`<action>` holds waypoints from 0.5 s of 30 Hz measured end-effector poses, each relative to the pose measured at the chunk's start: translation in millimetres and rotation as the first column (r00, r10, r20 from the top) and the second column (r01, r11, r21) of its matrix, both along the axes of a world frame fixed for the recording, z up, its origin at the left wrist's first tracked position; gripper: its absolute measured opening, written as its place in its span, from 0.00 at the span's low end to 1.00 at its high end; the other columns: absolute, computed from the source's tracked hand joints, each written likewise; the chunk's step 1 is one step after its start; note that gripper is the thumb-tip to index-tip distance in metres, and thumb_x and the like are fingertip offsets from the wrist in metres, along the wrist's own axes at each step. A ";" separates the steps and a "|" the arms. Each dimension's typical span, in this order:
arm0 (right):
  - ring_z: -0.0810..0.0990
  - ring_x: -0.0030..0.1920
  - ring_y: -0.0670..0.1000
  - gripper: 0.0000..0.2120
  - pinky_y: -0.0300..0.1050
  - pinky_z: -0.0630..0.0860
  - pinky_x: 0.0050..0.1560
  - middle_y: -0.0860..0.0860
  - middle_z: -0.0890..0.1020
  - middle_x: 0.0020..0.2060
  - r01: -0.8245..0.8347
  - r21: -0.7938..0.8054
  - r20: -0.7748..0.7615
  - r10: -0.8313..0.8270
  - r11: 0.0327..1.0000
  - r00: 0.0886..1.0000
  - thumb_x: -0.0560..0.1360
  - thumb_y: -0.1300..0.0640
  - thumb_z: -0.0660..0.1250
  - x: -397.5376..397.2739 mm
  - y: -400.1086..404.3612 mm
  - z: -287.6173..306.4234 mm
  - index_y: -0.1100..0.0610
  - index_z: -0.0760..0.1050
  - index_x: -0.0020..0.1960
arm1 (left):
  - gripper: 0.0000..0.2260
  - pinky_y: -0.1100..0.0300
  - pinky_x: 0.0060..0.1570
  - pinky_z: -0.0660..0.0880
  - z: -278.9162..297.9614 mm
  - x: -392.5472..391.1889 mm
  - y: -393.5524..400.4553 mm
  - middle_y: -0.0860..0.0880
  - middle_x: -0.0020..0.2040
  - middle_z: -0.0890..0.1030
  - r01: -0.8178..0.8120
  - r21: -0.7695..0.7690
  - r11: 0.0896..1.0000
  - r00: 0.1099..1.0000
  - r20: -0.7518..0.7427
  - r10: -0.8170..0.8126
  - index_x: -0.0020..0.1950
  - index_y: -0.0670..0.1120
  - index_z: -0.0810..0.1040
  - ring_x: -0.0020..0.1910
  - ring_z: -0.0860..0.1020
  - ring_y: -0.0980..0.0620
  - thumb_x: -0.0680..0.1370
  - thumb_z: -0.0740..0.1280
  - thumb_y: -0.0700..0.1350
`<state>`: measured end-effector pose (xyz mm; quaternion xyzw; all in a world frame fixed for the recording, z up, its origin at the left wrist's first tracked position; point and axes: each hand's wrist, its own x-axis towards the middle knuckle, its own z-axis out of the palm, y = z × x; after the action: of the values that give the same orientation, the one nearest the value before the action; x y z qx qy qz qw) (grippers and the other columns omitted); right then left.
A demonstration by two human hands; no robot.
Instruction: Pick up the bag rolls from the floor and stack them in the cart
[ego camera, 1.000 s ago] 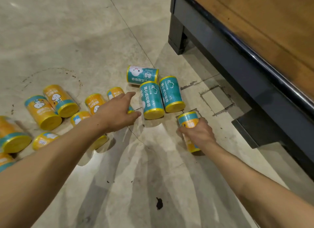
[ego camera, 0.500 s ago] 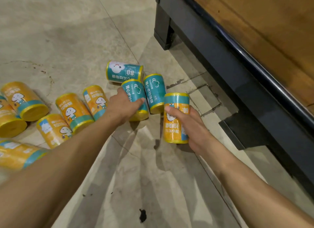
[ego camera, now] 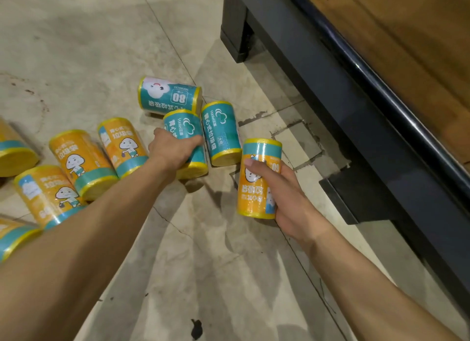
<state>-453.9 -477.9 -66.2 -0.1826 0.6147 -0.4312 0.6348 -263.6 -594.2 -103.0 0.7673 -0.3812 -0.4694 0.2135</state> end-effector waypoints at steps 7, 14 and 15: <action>0.87 0.43 0.48 0.24 0.45 0.82 0.38 0.51 0.87 0.47 0.041 -0.034 0.016 -0.041 0.999 0.999 0.70 0.53 0.78 15.4 -5.6 8.4 0.53 0.76 0.64 | 0.39 0.57 0.46 0.74 24.9 20.4 21.4 0.52 0.55 0.75 0.156 -0.230 0.961 0.988 0.044 -0.150 0.72 0.49 0.63 0.52 0.77 0.51 0.67 0.79 0.53; 0.87 0.49 0.54 0.27 0.55 0.85 0.48 0.57 0.86 0.53 0.022 -0.105 -0.032 -0.026 0.994 0.999 0.69 0.53 0.79 37.2 3.2 70.2 0.56 0.76 0.65 | 0.31 0.65 0.38 0.79 129.0 49.4 65.8 0.55 0.50 0.78 0.126 -0.417 0.900 0.976 -0.113 -0.189 0.66 0.55 0.64 0.41 0.81 0.63 0.70 0.78 0.45; 0.87 0.49 0.54 0.29 0.55 0.85 0.48 0.56 0.86 0.52 0.020 -0.119 -0.040 -0.025 0.993 0.999 0.67 0.52 0.80 39.0 7.1 89.7 0.56 0.76 0.65 | 0.30 0.65 0.38 0.79 148.4 52.8 74.6 0.54 0.50 0.79 0.111 -0.414 0.904 0.973 -0.139 -0.183 0.66 0.55 0.65 0.40 0.82 0.64 0.71 0.78 0.44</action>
<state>-414.9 -470.8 23.5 -0.2222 0.6030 -0.4701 0.6050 -210.8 -519.6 45.4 0.6316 -0.5065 -0.4610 0.3633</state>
